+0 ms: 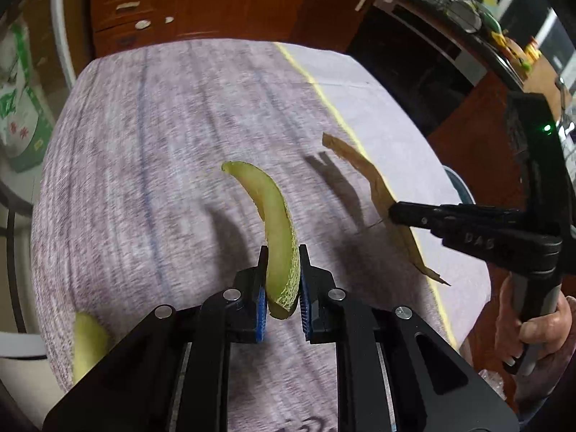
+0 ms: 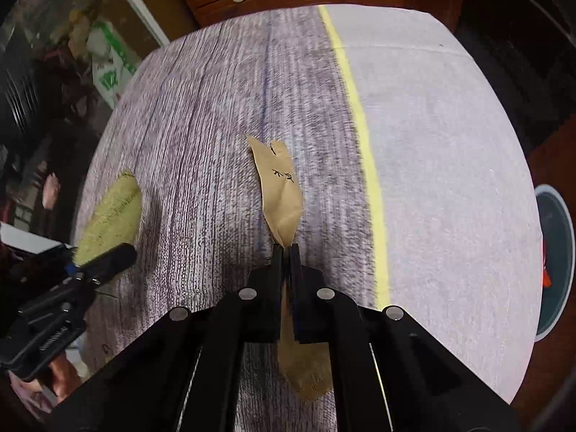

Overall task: Collect trash
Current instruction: 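Carry the melon rind and paper strip over the teal bin and release both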

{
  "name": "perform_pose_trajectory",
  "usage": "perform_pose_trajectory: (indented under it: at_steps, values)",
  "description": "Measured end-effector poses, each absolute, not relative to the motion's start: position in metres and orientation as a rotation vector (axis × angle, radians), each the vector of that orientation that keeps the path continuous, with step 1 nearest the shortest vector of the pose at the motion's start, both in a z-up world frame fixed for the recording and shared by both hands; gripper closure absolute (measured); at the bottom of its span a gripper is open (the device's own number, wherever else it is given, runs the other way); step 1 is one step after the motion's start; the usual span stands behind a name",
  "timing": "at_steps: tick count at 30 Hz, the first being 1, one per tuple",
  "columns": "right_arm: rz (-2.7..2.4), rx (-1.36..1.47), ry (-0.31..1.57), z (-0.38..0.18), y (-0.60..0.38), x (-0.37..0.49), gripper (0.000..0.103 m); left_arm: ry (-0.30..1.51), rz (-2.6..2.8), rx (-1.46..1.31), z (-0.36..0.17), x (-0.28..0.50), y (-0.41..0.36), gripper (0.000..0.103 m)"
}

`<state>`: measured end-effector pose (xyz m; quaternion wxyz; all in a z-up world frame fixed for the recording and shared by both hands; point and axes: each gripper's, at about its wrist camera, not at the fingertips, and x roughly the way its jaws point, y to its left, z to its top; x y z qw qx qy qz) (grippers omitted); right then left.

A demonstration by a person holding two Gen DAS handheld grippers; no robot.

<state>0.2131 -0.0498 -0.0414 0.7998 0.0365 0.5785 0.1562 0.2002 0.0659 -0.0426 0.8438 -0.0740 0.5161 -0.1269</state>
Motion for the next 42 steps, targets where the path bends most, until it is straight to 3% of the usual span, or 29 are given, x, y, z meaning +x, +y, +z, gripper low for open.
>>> perform_pose_trajectory:
  at_steps: [21,31,42]
  values:
    - [0.017,0.455,1.022,0.000,-0.319,0.172,0.099,1.055,-0.644,0.162,-0.012,0.240,-0.208,0.088]
    - [-0.110,0.557,1.068,-0.045,-0.409,0.173,0.098,1.115,-0.751,0.271,-0.048,0.261,-0.312,0.088]
    - [-0.122,0.589,1.099,-0.068,-0.436,0.188,0.094,1.200,-0.779,0.355,-0.093,0.287,-0.377,0.087]
